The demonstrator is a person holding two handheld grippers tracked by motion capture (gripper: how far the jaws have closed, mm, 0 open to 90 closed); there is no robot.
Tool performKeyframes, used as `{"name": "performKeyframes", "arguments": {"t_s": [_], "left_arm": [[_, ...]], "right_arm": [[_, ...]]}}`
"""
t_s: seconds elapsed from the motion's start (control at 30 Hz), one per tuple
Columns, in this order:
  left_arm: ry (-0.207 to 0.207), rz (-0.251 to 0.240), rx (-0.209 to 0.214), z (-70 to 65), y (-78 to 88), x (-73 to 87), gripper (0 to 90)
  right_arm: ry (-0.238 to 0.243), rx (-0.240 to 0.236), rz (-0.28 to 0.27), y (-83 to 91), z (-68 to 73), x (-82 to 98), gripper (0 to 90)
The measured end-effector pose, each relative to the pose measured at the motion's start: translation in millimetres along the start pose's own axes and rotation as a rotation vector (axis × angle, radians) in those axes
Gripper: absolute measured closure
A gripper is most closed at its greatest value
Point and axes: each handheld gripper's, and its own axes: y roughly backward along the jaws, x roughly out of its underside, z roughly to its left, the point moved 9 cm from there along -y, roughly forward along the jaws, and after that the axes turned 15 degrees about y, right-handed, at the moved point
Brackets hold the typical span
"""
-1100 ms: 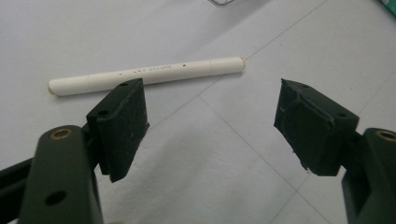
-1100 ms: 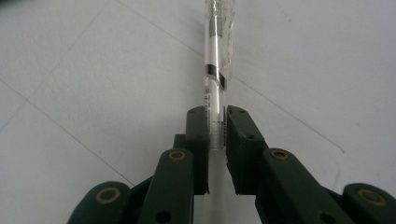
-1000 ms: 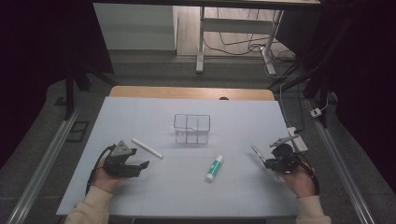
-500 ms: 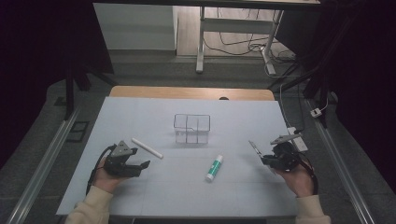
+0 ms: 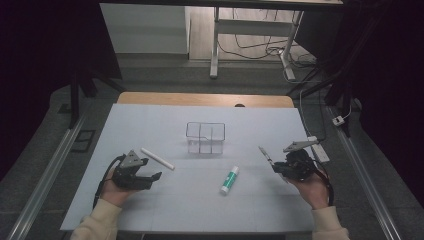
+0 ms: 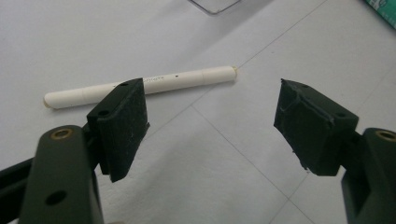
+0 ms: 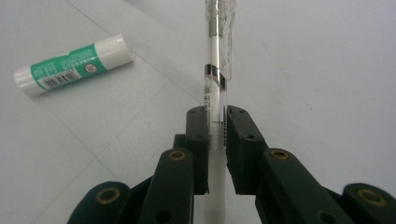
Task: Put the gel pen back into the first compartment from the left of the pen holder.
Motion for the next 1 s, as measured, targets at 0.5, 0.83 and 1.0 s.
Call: {"name": "performKeyframes", "arguments": {"t_s": [0.5,0.83,1.0], "left_arm": [[-0.008,0.003,-0.001,-1.7,-0.8,-0.4,25.9],[-0.009,0.007,0.001,-2.6,-1.4,-0.2,25.9],[-0.009,0.007,0.002,-2.7,-1.6,-0.4,25.9]], "right_arm": [[0.038,-0.016,-0.032,-5.8,8.9,-17.8,79.0],[0.069,-0.028,-0.045,-10.8,15.2,-30.3,79.0],[0.086,-0.036,-0.054,-13.8,19.4,-38.1,79.0]]}}
